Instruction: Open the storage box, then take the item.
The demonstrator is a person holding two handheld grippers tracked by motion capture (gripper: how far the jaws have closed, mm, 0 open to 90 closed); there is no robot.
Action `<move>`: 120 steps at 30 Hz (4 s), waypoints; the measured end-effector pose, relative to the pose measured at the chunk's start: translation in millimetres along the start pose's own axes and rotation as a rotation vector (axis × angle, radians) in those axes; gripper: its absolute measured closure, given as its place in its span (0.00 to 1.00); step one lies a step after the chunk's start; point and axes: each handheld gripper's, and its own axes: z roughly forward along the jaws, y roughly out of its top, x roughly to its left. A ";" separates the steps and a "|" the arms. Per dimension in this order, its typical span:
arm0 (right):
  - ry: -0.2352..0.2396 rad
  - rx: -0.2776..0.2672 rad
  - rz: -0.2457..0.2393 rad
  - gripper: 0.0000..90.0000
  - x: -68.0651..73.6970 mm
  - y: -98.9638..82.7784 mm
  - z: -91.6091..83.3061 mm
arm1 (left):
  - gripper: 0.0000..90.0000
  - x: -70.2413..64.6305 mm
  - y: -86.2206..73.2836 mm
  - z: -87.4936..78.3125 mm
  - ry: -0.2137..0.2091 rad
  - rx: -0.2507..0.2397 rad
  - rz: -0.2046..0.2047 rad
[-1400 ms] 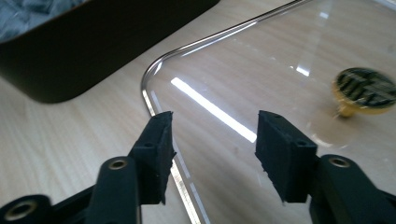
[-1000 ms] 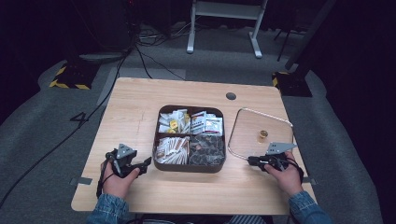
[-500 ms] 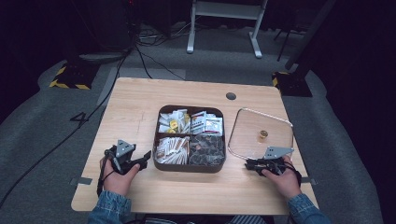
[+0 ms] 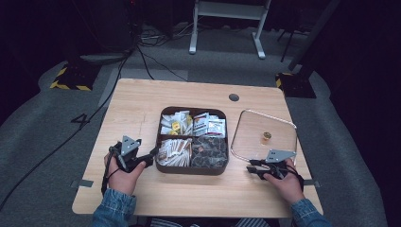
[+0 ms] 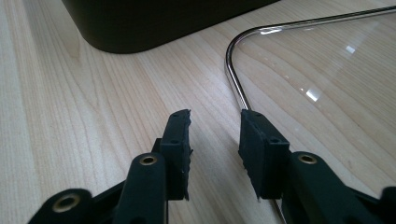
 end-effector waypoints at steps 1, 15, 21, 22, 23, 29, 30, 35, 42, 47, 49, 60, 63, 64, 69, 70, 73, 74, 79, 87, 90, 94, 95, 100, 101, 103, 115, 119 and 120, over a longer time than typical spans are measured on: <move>-0.001 0.000 0.000 0.71 0.1 0.0 0.0 | 0.35 -2.0 2.3 0.1 -0.005 0.003 0.005; -0.001 0.000 0.009 0.70 0.0 0.0 0.0 | 0.34 -24.5 20.3 12.6 -0.078 -0.021 0.041; 0.002 0.000 0.015 0.70 -0.9 0.0 0.1 | 0.34 -33.4 17.8 21.5 -0.086 0.005 0.060; 0.002 0.000 0.015 0.70 -1.0 0.1 0.2 | 0.34 -35.4 17.3 22.4 -0.089 0.013 0.064; 0.002 0.000 0.015 0.70 -1.0 0.1 0.2 | 0.34 -36.7 17.2 23.4 -0.091 0.019 0.070; 0.001 0.000 0.014 0.70 -0.8 0.1 0.2 | 0.34 -39.9 11.9 34.7 -0.079 0.079 0.094; 0.001 0.000 0.013 0.70 -0.9 0.1 0.2 | 0.36 -40.1 10.2 36.9 -0.072 0.097 0.104; 0.000 0.000 0.012 0.70 -0.6 0.1 0.2 | 0.50 -36.4 7.1 39.4 -0.062 0.149 0.095; 0.000 0.000 0.012 0.70 -0.6 0.1 0.2 | 0.64 -37.7 4.9 43.8 -0.049 0.203 0.147; 0.000 0.000 0.013 0.70 -0.7 0.1 0.2 | 0.79 -35.3 5.2 42.8 -0.063 0.211 0.137; 0.000 0.000 0.013 0.70 -0.7 0.1 0.2 | 0.84 -34.0 5.7 41.6 -0.072 0.210 0.128; 0.000 0.000 0.013 0.70 -0.7 0.1 0.2 | 0.92 -24.3 6.9 33.5 -0.075 0.174 0.077; 0.000 0.000 0.013 0.70 -0.7 0.1 0.2 | 0.90 -20.4 6.5 31.5 -0.082 0.160 0.052; 0.000 0.000 0.013 0.70 -0.7 0.1 0.2 | 0.90 -20.4 6.5 31.5 -0.082 0.160 0.052; 0.002 0.000 0.013 0.70 -0.8 0.1 0.2 | 0.87 -19.2 7.6 28.7 -0.077 0.144 0.049; 0.002 0.000 0.013 0.70 -0.8 0.1 0.2 | 0.87 -19.5 7.4 29.3 -0.075 0.150 0.049; 0.002 0.000 0.012 0.70 -0.8 0.1 0.2 | 0.88 -20.4 6.0 32.6 -0.075 0.182 0.058; 0.001 0.000 0.012 0.70 -0.7 0.1 0.2 | 0.88 -21.7 6.1 33.2 -0.065 0.185 0.066; 0.001 0.000 0.012 0.70 -0.7 0.1 0.3 | 0.95 -26.1 5.2 38.0 -0.045 0.233 0.116; 0.001 0.000 0.012 0.69 -0.7 0.1 0.2 | 1.00 -20.7 7.8 31.9 -0.070 0.209 0.099; 0.001 0.000 0.013 0.69 -0.8 0.1 0.3 | 1.00 -19.5 10.6 26.5 -0.089 0.177 0.083; 0.001 0.000 0.014 0.69 -0.8 0.1 0.3 | 1.00 -18.6 14.6 18.7 -0.129 0.128 0.063; 0.001 0.000 0.013 0.69 -0.9 0.1 0.3 | 1.00 -18.4 15.6 16.9 -0.139 0.120 0.060; 0.001 0.000 0.013 0.69 -0.9 0.1 0.3 | 1.00 -21.2 19.7 9.7 -0.183 0.078 0.050; 0.002 0.000 0.014 0.69 -0.9 0.1 0.3 | 1.00 -22.2 20.7 7.7 -0.193 0.073 0.048; 0.002 0.000 0.014 0.69 -0.9 0.1 0.3 | 1.00 -24.4 22.9 4.3 -0.205 0.062 0.053; 0.003 0.000 0.015 0.68 -1.1 0.1 0.3 | 1.00 -43.1 33.4 -12.2 -0.285 0.024 0.094; 0.003 0.000 0.014 0.68 -1.0 0.1 0.3 | 1.00 -52.0 34.4 -15.8 -0.318 0.031 0.114; 0.004 0.000 0.015 0.68 -1.1 0.1 0.3 | 1.00 -54.5 34.6 -16.5 -0.326 0.032 0.122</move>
